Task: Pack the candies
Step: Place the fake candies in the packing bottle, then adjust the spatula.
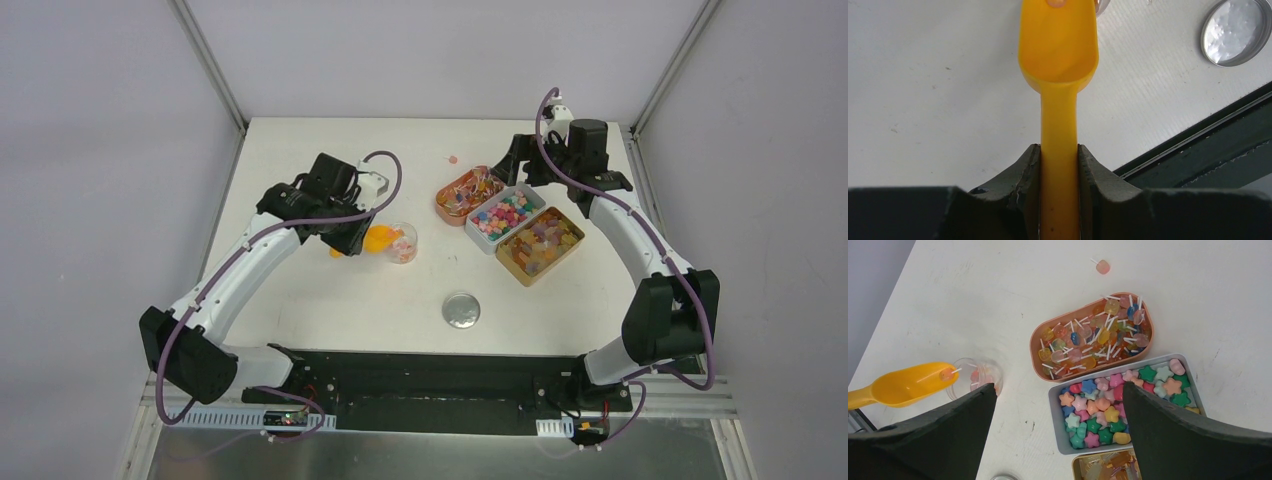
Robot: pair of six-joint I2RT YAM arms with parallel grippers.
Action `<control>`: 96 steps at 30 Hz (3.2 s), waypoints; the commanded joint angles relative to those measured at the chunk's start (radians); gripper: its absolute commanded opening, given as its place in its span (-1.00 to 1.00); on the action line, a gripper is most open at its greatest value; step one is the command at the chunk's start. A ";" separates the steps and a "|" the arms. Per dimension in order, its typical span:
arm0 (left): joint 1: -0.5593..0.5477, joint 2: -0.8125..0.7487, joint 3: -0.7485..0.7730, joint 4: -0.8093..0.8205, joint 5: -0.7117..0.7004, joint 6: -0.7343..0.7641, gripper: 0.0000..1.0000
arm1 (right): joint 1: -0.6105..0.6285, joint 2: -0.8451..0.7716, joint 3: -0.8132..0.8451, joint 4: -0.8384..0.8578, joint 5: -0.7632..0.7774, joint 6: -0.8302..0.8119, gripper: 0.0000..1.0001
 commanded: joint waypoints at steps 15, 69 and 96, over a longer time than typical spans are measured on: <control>-0.015 0.074 0.164 -0.159 -0.077 -0.002 -1.00 | 0.005 -0.034 0.013 0.000 0.088 0.042 0.99; -0.027 0.219 0.113 0.741 0.255 0.211 -1.00 | 0.159 0.254 0.070 0.429 -0.428 0.484 -1.00; -0.027 0.302 0.186 0.832 0.360 0.137 -1.00 | 0.091 0.331 -0.010 0.547 -0.352 0.584 -1.00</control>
